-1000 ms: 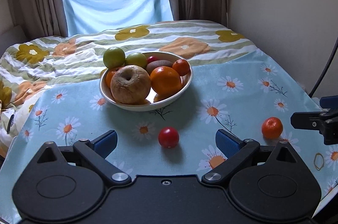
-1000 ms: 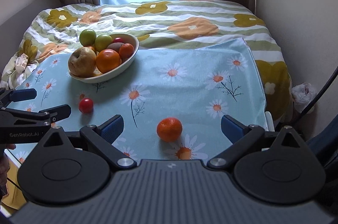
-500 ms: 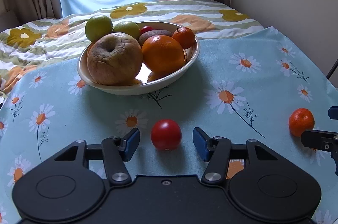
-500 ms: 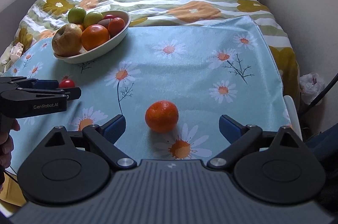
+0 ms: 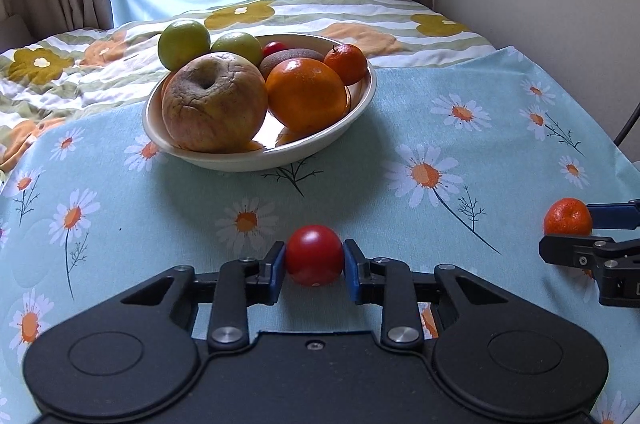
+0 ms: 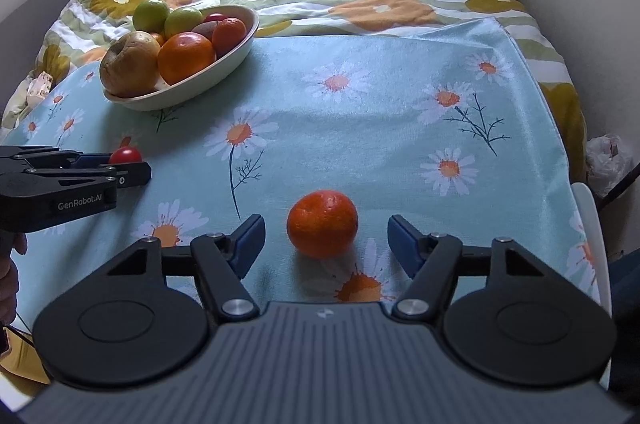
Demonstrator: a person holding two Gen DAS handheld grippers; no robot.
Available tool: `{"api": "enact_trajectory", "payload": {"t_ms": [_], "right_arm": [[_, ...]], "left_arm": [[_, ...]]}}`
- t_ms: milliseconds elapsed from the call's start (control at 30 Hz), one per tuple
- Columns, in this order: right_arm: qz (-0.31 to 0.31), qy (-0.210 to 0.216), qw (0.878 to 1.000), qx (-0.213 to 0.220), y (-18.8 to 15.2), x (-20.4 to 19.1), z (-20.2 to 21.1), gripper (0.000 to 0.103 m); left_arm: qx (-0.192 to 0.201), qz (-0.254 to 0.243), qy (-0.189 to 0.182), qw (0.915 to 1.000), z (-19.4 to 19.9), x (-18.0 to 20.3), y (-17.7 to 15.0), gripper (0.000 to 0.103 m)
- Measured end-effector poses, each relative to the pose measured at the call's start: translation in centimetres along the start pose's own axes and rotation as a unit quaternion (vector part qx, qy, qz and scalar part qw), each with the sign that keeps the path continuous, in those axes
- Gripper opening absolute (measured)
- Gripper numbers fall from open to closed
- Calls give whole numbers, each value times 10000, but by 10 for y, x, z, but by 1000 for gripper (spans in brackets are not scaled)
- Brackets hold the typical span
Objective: Organize fruits
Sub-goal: 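Grasp the last red tomato with the left tool while the right tool grasps the last orange, then carry the tomato over the white bowl while the right tool carries the orange there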
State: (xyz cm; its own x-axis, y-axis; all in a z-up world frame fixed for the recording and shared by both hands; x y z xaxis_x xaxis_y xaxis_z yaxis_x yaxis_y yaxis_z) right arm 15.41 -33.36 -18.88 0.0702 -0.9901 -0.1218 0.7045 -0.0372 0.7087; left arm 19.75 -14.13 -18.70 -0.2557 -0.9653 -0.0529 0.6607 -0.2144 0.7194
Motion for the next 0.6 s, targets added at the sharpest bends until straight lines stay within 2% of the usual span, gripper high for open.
{"api": "enact_trajectory", "payload": {"t_ms": [200, 333, 600], "right_arm": [[75, 13, 10000, -41, 1, -2, -3, 72], [200, -32, 9998, -70, 1, -5, -4, 53], [221, -26, 9997, -34, 9, -10, 7, 52]], "left_arm": [[-20, 48, 3, 10000, 6, -2, -7, 33], [-16, 88, 21, 10000, 8, -2, -9, 33], [-8, 271, 78, 9996, 22, -9, -11, 33]]}}
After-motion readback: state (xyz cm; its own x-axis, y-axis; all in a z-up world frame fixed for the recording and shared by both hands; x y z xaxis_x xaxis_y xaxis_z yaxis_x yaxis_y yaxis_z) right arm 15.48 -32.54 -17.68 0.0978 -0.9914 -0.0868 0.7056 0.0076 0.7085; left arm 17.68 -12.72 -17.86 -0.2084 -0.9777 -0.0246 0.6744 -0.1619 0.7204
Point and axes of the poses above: each gripper's, at about its wrist camera, not at the fingertips, and z roughly against the way its jaws point, x to its right, y to its top, the point moved 9 cm from there along -z, roughly the way its jaws point, and after that the axes turned 5 degrees about x, right-handed, at the moved point
